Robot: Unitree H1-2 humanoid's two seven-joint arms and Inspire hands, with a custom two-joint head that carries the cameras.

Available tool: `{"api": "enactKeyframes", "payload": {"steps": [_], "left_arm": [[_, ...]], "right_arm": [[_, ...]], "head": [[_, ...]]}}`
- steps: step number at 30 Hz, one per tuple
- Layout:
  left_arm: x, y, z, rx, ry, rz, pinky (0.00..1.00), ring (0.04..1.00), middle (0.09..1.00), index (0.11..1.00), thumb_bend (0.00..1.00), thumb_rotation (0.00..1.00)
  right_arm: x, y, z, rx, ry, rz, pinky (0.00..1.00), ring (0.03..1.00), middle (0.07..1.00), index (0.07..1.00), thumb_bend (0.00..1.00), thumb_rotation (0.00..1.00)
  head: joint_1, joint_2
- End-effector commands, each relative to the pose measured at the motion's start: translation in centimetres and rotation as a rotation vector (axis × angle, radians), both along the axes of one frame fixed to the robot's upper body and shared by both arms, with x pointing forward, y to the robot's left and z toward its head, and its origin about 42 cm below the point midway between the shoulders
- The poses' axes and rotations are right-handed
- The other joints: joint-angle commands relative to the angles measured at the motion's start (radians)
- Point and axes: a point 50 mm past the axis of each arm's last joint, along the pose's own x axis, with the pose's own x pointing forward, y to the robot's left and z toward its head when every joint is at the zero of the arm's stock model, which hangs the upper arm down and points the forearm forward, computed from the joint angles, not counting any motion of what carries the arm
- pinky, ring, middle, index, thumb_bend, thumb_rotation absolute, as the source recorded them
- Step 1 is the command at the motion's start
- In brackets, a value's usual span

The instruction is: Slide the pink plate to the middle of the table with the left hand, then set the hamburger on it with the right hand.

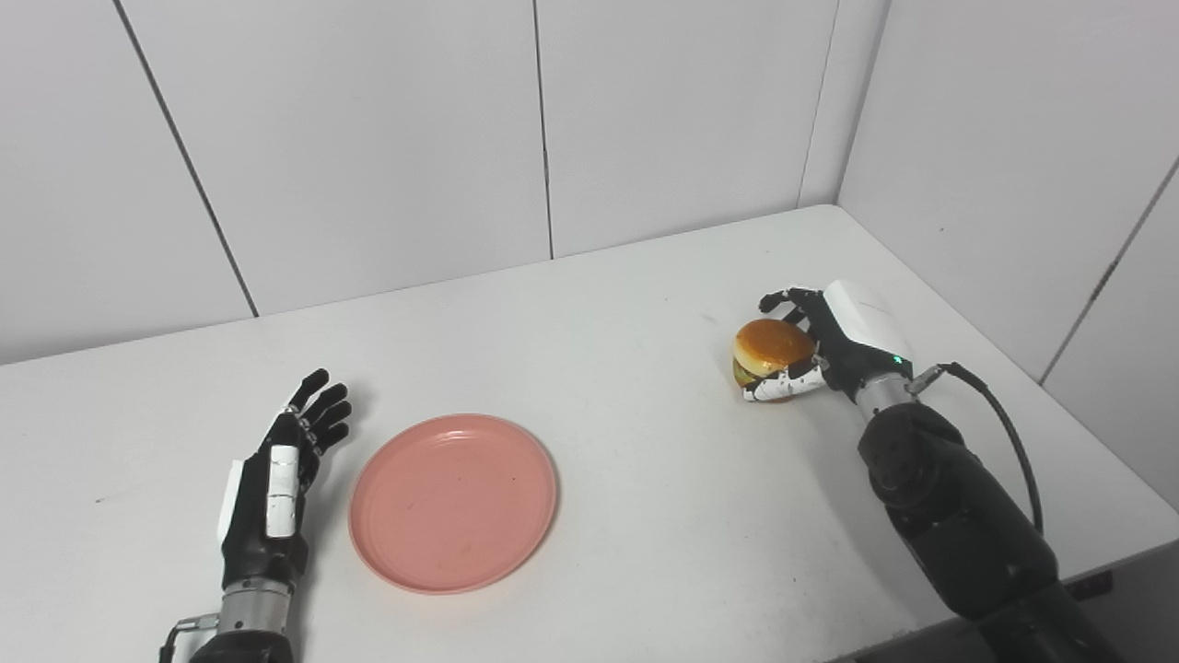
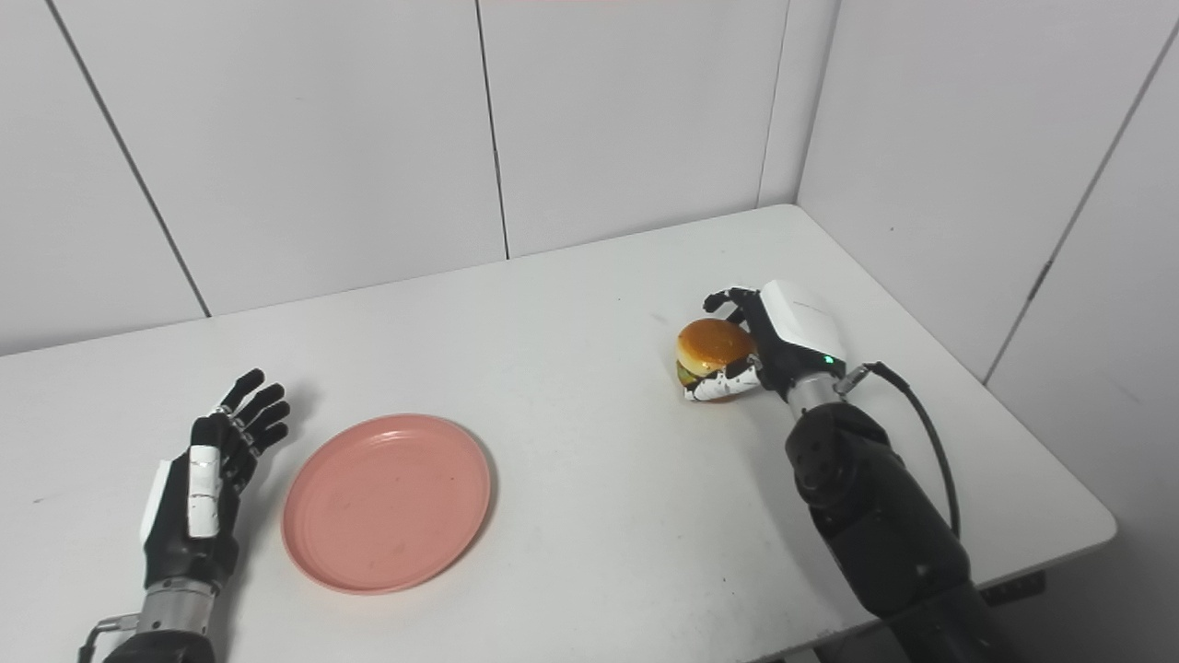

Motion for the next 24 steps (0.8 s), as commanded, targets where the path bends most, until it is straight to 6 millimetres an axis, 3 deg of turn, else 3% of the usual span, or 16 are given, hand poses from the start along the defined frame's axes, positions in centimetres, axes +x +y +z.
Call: {"api": "enactKeyframes", "payload": {"steps": [1, 5, 8, 12, 18, 20, 24], "left_arm": [[-1.0, 0.0, -1.3, -0.005, 0.037, 0.003, 0.85, 0.843, 0.845, 0.835, 0.82, 1.0], [-1.0, -0.1, -1.3, -0.017, 0.043, 0.004, 0.85, 0.846, 0.848, 0.837, 0.82, 1.0], [-1.0, -0.2, -1.3, -0.011, 0.041, 0.004, 0.85, 0.842, 0.844, 0.834, 0.83, 1.0], [-1.1, -0.4, -1.2, -0.014, 0.039, 0.004, 0.85, 0.839, 0.844, 0.832, 0.83, 1.0], [-1.3, -1.0, -0.9, -0.017, 0.04, 0.012, 0.84, 0.828, 0.834, 0.823, 0.85, 1.0], [-1.4, -1.2, -0.8, -0.02, 0.041, 0.016, 0.84, 0.832, 0.837, 0.827, 0.85, 1.0], [-1.6, -1.4, -0.6, -0.023, 0.046, 0.014, 0.85, 0.837, 0.841, 0.831, 0.84, 1.0]], "right_arm": [[0.5, 0.2, 2.2, -0.029, -0.114, 0.028, 0.22, 0.325, 0.477, 0.5, 0.52, 0.0], [0.3, 0.7, 2.6, -0.024, -0.14, 0.033, 0.25, 0.358, 0.481, 0.492, 0.52, 0.0], [0.2, 1.1, 2.9, -0.01, -0.171, 0.043, 0.27, 0.375, 0.431, 0.533, 0.51, 0.0], [-0.1, 2.2, 3.6, -0.002, -0.224, 0.075, 0.22, 0.314, 0.472, 0.494, 0.52, 0.0], [-0.5, 4.3, 4.7, 0.03, -0.245, 0.129, 0.23, 0.329, 0.42, 0.535, 0.51, 0.0], [-0.5, 5.1, 4.9, 0.038, -0.256, 0.157, 0.22, 0.312, 0.462, 0.501, 0.52, 0.0], [-0.4, 6.9, 5.5, 0.057, -0.284, 0.232, 0.16, 0.227, 0.47, 0.488, 0.52, 0.0]], "head": [[0.001, -0.001], [0.006, 0.0], [0.009, 0.001], [0.033, 0.006], [0.044, 0.01], [0.048, 0.011], [0.06, 0.014]]}}
